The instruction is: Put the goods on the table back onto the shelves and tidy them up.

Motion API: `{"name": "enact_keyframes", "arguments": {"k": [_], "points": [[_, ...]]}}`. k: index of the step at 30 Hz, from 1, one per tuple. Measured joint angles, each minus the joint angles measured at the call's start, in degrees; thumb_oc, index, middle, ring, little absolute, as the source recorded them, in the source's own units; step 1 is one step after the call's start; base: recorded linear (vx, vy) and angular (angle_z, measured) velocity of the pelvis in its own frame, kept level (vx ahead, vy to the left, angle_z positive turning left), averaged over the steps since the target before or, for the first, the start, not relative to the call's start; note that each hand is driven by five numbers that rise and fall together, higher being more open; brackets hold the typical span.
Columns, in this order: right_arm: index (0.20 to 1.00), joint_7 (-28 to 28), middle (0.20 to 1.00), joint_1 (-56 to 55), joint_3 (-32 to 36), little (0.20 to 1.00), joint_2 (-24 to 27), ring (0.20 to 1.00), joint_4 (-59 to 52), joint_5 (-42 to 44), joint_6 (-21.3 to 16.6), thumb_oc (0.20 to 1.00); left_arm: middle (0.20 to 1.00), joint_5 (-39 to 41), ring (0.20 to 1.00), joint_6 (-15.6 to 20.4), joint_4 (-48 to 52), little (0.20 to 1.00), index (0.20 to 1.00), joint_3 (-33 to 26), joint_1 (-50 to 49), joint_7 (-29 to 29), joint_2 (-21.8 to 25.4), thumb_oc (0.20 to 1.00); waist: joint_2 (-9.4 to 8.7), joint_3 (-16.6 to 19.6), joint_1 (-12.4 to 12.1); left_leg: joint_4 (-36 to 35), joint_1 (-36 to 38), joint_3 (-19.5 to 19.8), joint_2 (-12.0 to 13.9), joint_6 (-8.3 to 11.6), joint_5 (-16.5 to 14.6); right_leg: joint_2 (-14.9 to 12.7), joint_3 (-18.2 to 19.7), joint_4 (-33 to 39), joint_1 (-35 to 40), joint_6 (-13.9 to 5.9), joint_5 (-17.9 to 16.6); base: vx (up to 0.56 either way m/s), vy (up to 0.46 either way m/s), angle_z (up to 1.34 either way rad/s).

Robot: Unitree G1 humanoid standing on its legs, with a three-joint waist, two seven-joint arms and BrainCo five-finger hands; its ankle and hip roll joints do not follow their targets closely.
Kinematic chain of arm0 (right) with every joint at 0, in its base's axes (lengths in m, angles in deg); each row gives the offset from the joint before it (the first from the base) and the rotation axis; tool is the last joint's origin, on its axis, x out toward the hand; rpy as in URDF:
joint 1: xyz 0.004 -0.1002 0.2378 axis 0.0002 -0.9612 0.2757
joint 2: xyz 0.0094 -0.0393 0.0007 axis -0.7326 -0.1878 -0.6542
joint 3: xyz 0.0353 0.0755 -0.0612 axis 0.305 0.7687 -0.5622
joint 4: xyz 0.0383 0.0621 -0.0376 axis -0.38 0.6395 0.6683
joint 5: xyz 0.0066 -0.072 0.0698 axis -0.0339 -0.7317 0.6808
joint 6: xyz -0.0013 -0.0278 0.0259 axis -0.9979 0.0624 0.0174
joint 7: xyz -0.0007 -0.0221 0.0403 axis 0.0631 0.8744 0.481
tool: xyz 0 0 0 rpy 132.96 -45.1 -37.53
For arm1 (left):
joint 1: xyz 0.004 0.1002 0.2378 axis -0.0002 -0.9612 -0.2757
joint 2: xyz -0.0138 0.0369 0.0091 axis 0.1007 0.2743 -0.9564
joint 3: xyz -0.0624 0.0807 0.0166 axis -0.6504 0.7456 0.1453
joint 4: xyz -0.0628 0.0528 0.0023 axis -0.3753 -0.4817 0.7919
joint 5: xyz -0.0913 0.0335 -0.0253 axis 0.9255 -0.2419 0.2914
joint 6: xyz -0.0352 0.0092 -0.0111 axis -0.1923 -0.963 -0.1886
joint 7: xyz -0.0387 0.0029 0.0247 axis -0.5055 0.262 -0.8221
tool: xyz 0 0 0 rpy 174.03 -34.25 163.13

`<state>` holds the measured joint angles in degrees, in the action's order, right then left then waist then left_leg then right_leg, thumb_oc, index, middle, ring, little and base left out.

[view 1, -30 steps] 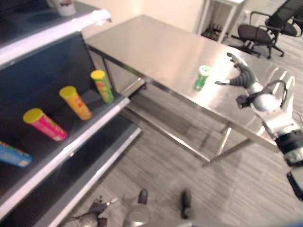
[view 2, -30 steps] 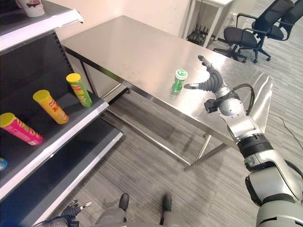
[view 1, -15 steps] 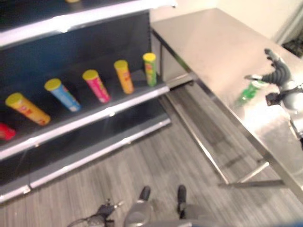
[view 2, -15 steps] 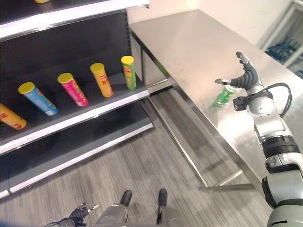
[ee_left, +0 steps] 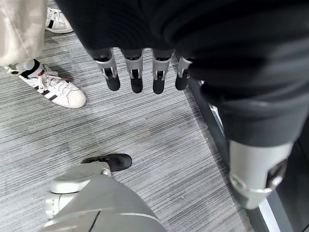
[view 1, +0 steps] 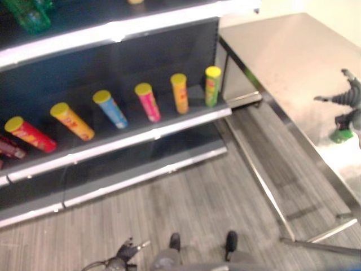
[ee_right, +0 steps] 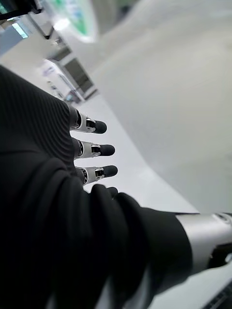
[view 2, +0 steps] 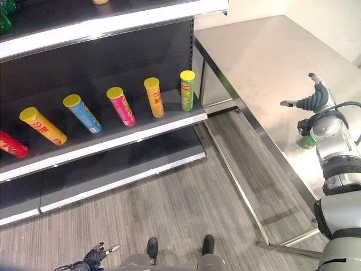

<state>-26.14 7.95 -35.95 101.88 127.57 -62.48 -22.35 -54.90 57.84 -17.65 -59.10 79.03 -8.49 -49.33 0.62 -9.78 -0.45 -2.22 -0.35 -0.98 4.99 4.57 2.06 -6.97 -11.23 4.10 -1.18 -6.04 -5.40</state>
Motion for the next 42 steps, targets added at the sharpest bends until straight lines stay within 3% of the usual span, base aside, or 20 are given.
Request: {"name": "enact_keyframes", "arguments": {"k": [10,16,24,33,42], "points": [[1.000,3.5,1.000,-0.3,0.3,1.000,2.7,1.000,-4.0,-7.7,2.2,1.000,1.000,0.0,1.000,-0.1,0.1,1.000,1.000,0.0,-1.6,0.5,-2.4,1.000,1.38,1.8,1.7,-0.9,0.6,-1.2,1.1,-0.01,0.1,0.9,1.6,0.0,-0.6,-0.05,0.0,0.02,0.032,-0.08],[1.000,3.9,1.000,-2.1,2.5,1.000,3.9,1.000,3.9,-8.1,3.1,1.000,1.000,0.0,1.000,0.0,-0.1,1.000,1.000,0.0,-1.7,0.9,-2.6,1.000,0.95,3.2,1.8,-1.0,0.7,-2.1,1.1,-0.03,0.2,1.0,2.5,0.0,-1.2,0.45,-0.6,0.00,0.004,-0.08],[1.000,2.5,1.000,-3.8,4.7,1.000,3.3,1.000,12.4,-0.9,3.2,1.000,1.000,0.0,1.000,0.0,-1.0,1.000,1.000,0.0,-1.8,0.9,-2.6,1.000,1.28,3.4,1.7,-1.0,1.3,-2.7,1.6,0.00,0.2,1.5,3.1,0.1,-0.8,0.23,-0.6,0.00,-0.029,-0.04],[1.000,-1.0,1.000,-6.6,5.2,1.000,2.1,1.000,13.4,5.8,3.1,1.000,1.000,0.0,1.000,0.0,-1.0,1.000,1.000,0.0,-3.2,0.5,-2.8,1.000,3.32,4.7,1.4,-0.9,0.7,-1.7,2.1,0.24,0.3,2.2,2.5,1.0,-0.3,0.35,-0.7,0.00,-0.061,0.04],[1.000,-5.7,1.000,-7.1,4.8,1.000,-0.1,1.000,11.7,10.5,1.8,1.000,1.000,0.0,1.000,0.1,-1.2,1.000,1.000,0.0,-3.6,-0.4,-3.1,1.000,3.77,4.7,1.2,-0.6,0.2,-0.5,2.9,0.79,0.7,2.9,1.2,1.0,-0.2,0.68,-0.5,0.00,-0.035,0.06]]}}
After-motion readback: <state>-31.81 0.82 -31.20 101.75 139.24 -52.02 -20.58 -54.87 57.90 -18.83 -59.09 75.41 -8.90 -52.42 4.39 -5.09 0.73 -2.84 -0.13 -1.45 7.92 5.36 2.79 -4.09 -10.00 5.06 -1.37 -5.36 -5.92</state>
